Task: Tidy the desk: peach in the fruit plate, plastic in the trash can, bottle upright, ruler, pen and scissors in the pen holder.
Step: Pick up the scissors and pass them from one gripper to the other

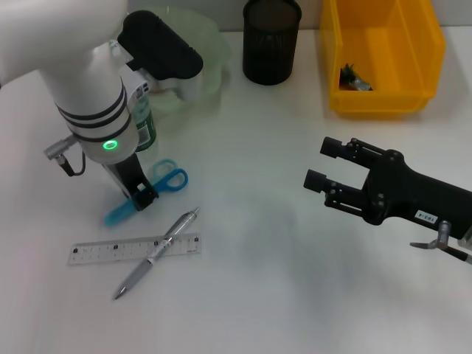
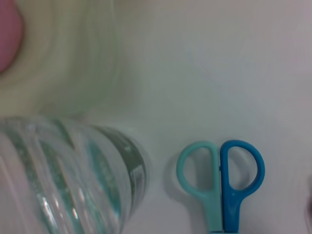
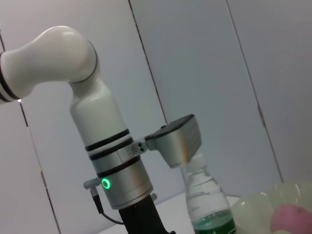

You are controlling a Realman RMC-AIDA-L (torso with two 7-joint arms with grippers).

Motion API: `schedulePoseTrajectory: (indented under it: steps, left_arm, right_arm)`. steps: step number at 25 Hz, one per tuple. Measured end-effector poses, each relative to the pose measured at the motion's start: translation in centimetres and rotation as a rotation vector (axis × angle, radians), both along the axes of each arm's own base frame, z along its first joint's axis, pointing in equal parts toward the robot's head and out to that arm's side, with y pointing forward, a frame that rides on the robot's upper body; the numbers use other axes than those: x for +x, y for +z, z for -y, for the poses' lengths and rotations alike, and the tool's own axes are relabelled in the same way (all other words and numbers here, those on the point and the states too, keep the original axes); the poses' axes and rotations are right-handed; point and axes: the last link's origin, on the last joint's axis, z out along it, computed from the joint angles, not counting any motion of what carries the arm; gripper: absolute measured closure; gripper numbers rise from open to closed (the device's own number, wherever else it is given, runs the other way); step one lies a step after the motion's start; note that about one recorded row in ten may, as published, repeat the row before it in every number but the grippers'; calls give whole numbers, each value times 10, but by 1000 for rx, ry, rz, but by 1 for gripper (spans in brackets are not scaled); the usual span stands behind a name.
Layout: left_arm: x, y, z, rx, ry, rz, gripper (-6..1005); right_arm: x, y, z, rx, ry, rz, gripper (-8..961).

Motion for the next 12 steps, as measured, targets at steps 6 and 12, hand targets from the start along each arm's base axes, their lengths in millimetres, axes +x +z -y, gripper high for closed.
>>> schedulePoseTrajectory:
  steps: [6,12]
  left_arm:
    - [10,4,1,21,-29,30,778]
    - [25,17,10,58,-110,93,778]
  right_arm:
    - [5,6,1,30,-22,-14,226]
    - [13,19,5,81,-50,-42,227]
